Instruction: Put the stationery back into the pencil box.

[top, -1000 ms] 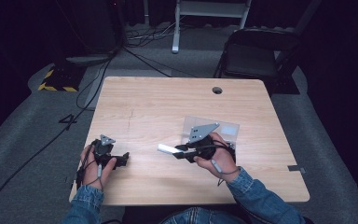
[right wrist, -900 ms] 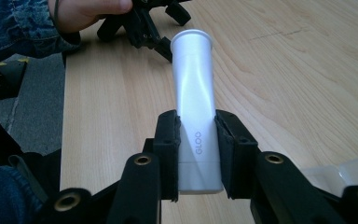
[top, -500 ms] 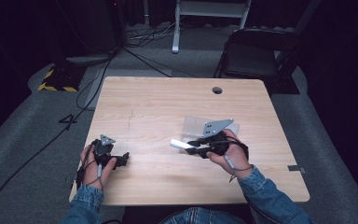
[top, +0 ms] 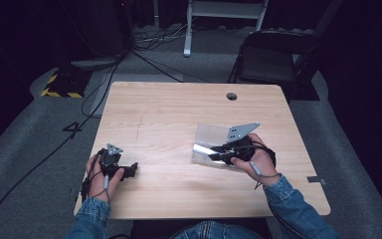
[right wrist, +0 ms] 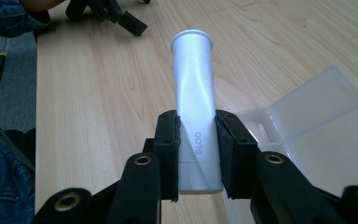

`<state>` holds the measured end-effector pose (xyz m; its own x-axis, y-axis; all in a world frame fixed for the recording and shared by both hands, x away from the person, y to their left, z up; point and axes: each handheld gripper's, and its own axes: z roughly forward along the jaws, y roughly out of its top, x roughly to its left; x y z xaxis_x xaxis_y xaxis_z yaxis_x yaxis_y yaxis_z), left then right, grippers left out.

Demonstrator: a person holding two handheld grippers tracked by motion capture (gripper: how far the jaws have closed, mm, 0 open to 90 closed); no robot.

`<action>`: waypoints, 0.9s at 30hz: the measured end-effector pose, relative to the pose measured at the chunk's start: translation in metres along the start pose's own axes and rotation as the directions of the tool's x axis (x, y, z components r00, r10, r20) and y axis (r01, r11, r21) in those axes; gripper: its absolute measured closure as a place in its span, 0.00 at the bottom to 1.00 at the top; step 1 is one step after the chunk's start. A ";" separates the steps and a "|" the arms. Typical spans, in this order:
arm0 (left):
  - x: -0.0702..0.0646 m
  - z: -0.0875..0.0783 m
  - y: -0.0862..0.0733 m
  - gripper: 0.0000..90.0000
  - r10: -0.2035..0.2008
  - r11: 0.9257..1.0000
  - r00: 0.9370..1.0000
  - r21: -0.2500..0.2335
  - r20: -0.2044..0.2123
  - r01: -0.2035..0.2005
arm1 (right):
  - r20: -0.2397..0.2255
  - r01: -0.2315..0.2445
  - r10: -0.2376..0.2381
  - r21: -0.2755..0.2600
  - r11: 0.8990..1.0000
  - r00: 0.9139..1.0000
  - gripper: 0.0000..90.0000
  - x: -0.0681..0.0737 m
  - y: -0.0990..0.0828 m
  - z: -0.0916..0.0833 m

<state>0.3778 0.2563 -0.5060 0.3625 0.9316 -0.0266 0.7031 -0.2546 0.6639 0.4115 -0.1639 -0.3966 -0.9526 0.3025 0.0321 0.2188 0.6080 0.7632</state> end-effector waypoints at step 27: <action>0.000 0.000 0.000 0.00 0.006 1.000 1.000 -0.001 -0.001 -0.006 | 0.041 -0.071 0.065 0.168 0.983 0.997 0.79 -0.037 -0.035 0.010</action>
<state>0.3783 0.2566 -0.5060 0.3656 0.9305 -0.0218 0.7006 -0.2596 0.6646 0.4414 -0.1893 -0.4314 -0.9269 0.3711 0.0554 0.3184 0.6997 0.6395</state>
